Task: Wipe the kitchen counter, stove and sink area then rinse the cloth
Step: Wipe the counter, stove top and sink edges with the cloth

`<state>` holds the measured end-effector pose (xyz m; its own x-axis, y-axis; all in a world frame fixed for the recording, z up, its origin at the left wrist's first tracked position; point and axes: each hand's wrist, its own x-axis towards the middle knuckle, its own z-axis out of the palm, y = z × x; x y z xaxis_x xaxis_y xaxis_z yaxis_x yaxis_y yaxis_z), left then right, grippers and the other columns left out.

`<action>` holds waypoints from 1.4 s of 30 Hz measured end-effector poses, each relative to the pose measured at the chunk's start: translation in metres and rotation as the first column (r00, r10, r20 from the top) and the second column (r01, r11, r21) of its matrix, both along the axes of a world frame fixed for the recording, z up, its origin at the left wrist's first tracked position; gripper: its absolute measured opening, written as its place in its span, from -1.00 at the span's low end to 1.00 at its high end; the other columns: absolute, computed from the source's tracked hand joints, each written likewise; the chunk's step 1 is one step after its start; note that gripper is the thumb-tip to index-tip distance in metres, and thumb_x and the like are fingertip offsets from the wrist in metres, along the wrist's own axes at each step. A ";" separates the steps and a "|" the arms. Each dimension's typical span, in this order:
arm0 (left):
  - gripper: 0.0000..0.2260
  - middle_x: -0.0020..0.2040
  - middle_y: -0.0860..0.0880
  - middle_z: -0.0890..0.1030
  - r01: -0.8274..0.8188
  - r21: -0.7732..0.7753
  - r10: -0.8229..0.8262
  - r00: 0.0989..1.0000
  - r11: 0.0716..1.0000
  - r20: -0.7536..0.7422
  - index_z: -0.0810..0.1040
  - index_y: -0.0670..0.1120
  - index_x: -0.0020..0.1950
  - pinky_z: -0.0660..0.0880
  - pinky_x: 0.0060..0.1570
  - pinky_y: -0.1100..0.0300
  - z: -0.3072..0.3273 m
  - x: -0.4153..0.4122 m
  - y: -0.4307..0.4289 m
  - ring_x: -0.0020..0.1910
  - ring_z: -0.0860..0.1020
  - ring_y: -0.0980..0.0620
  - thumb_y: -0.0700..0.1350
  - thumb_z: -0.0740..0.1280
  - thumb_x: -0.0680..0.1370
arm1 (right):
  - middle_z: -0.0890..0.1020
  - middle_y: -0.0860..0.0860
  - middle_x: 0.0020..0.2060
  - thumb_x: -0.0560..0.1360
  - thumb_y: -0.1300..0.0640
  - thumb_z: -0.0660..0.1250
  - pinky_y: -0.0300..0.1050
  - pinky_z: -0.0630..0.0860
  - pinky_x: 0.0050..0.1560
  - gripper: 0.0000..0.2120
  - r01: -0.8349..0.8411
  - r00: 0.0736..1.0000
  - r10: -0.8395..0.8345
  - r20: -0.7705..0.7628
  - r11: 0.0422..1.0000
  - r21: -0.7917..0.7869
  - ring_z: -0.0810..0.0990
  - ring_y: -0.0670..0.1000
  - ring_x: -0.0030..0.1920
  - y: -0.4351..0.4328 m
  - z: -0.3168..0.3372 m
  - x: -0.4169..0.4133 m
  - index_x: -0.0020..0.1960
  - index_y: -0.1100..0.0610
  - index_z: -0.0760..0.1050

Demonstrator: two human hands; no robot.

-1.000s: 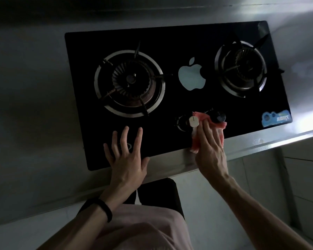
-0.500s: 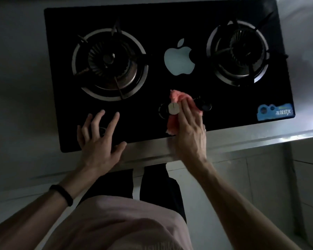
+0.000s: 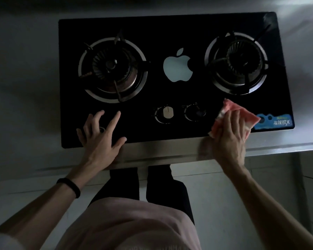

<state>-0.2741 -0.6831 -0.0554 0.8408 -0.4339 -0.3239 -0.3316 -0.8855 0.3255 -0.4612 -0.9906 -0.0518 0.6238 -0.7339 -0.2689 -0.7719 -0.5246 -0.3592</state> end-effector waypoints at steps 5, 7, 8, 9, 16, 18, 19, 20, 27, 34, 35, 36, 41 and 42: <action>-0.26 0.61 -0.12 0.14 -0.027 -0.004 0.027 0.999 1.000 -0.024 0.31 0.21 0.63 0.07 0.47 -0.54 0.004 0.002 -0.003 0.60 0.08 -0.33 0.07 0.55 0.50 | 0.04 0.12 0.69 0.50 0.30 0.32 0.05 -0.28 0.63 -0.17 -0.142 0.980 0.140 0.141 0.990 0.005 -0.08 0.09 0.70 0.110 -0.002 0.007 0.70 0.15 0.05; -0.26 0.62 -0.12 0.14 -0.021 -0.008 0.021 0.999 1.000 -0.026 0.31 0.21 0.63 0.08 0.47 -0.53 0.005 0.003 -0.003 0.61 0.08 -0.33 0.08 0.54 0.50 | 0.03 0.09 0.70 0.55 0.36 0.26 0.18 -0.14 0.65 -0.22 -0.226 0.960 0.213 0.183 0.973 0.053 -0.11 0.05 0.70 0.146 -0.003 0.013 0.70 0.13 0.05; -0.26 0.62 -0.12 0.14 -0.018 -0.006 0.018 1.000 1.000 -0.024 0.31 0.20 0.63 0.07 0.48 -0.52 0.005 0.003 -0.003 0.61 0.09 -0.33 0.08 0.54 0.51 | -0.02 0.06 0.70 0.58 0.35 0.22 0.23 -0.09 0.65 -0.23 -0.259 0.954 0.241 0.181 0.962 0.084 -0.17 0.02 0.70 0.158 -0.005 0.015 0.71 0.10 0.00; -0.26 0.62 -0.13 0.14 -0.017 0.000 0.017 1.000 1.000 -0.023 0.31 0.20 0.63 0.07 0.48 -0.52 0.005 0.003 -0.003 0.60 0.09 -0.34 0.08 0.54 0.51 | -0.06 0.03 0.71 0.59 0.34 0.19 0.24 -0.09 0.65 -0.22 -0.283 0.949 0.262 0.173 0.953 0.111 -0.23 -0.01 0.69 0.167 -0.006 0.016 0.71 0.07 -0.05; -0.26 0.60 -0.14 0.13 0.005 0.015 -0.004 0.999 1.000 -0.036 0.30 0.19 0.64 0.08 0.45 -0.56 0.003 0.004 -0.001 0.58 0.12 -0.37 0.09 0.53 0.51 | 0.02 0.02 0.70 0.63 0.14 0.10 0.19 0.01 0.64 -0.33 -0.606 0.788 0.596 0.154 0.795 0.031 0.00 0.14 0.69 0.190 -0.022 -0.018 0.71 0.03 0.02; -0.26 0.61 -0.15 0.11 0.007 0.031 -0.006 0.999 1.000 -0.038 0.27 0.18 0.65 0.04 0.47 -0.57 0.003 0.003 -0.002 0.60 0.10 -0.38 0.09 0.52 0.52 | 0.06 -0.01 0.69 0.69 0.08 0.14 0.15 -0.02 0.67 -0.38 -0.593 0.798 0.582 0.159 0.805 0.027 -0.02 0.09 0.70 0.172 -0.027 -0.020 0.71 -0.01 0.05; -0.25 0.62 -0.16 0.10 0.006 0.039 -0.005 0.999 0.999 -0.037 0.26 0.16 0.66 0.02 0.47 -0.58 0.003 0.001 -0.003 0.61 0.08 -0.38 0.08 0.51 0.53 | 0.09 -0.02 0.69 0.69 0.07 0.17 0.12 -0.04 0.68 -0.39 -0.563 0.818 0.553 0.159 0.826 0.028 -0.02 0.07 0.70 0.162 -0.029 -0.022 0.70 -0.03 0.07; -0.25 0.63 -0.17 0.10 0.009 0.038 -0.007 1.000 0.999 -0.028 0.26 0.14 0.66 0.01 0.47 -0.59 0.004 -0.001 -0.004 0.61 0.08 -0.38 0.06 0.51 0.53 | 0.11 -0.03 0.69 0.69 0.07 0.19 0.09 -0.06 0.68 -0.39 -0.521 0.845 0.512 0.154 0.853 0.029 -0.01 0.06 0.70 0.150 -0.028 -0.028 0.70 -0.03 0.10; -0.24 0.64 -0.22 0.16 0.165 -0.059 -0.161 0.985 0.984 0.069 0.21 -0.06 0.68 0.06 0.53 -0.48 0.015 -0.040 -0.044 0.62 0.17 -0.35 0.07 0.43 0.56 | 0.03 0.07 0.70 0.71 0.04 -0.04 0.39 -0.09 0.63 -0.43 -0.129 0.992 0.129 -0.001 0.992 0.011 -0.07 0.06 0.70 0.033 -0.016 -0.083 0.71 0.06 0.01; -0.10 0.69 -0.14 -0.02 0.064 -0.022 -0.065 0.997 0.998 -0.049 -0.05 0.00 0.73 -0.03 0.57 -0.41 0.007 -0.053 -0.104 0.68 -0.04 -0.29 0.26 0.34 0.55 | -0.05 0.10 0.70 0.65 0.15 0.07 0.42 -0.10 0.62 -0.35 -0.139 0.990 0.138 0.033 0.990 0.021 -0.15 0.14 0.70 0.090 -0.012 -0.051 0.71 0.09 -0.04; -0.10 0.70 -0.12 -0.03 0.065 -0.008 -0.065 0.997 0.998 -0.049 -0.05 0.02 0.73 -0.02 0.57 -0.41 0.005 -0.053 -0.107 0.68 -0.05 -0.28 0.26 0.35 0.55 | -0.03 0.07 0.70 0.61 0.21 0.12 0.41 -0.02 0.61 -0.30 -0.238 0.969 0.235 0.078 0.971 0.031 -0.12 0.14 0.70 0.113 -0.012 -0.044 0.71 0.08 0.00; -0.12 0.70 -0.11 -0.03 0.064 0.004 -0.064 0.997 0.998 -0.047 -0.04 0.03 0.73 -0.02 0.57 -0.41 0.004 -0.053 -0.108 0.68 -0.07 -0.28 0.26 0.35 0.56 | -0.03 0.04 0.71 0.60 0.22 0.13 0.37 0.04 0.62 -0.29 -0.330 0.939 0.323 0.120 0.943 0.042 -0.10 0.13 0.70 0.135 -0.012 -0.039 0.71 0.06 0.00; -0.18 0.69 -0.09 0.00 0.043 0.051 -0.040 0.998 0.998 -0.049 0.05 0.05 0.72 0.05 0.57 -0.37 0.003 -0.048 -0.109 0.66 -0.03 -0.26 0.18 0.41 0.58 | -0.05 -0.05 0.70 0.70 0.07 0.08 0.10 -0.09 0.68 -0.37 -0.433 0.898 0.419 0.137 0.897 0.091 -0.12 0.05 0.70 0.152 -0.010 -0.032 0.71 -0.05 -0.07; -0.18 0.69 -0.09 0.01 0.040 0.062 -0.037 0.998 0.997 -0.050 0.06 0.05 0.72 0.06 0.57 -0.36 0.003 -0.048 -0.110 0.66 -0.02 -0.26 0.18 0.41 0.58 | 0.02 -0.03 0.69 0.67 0.13 0.12 0.13 -0.05 0.67 -0.35 -0.431 0.898 0.420 0.128 0.899 0.079 -0.06 0.07 0.69 0.141 -0.009 -0.037 0.71 -0.05 -0.01</action>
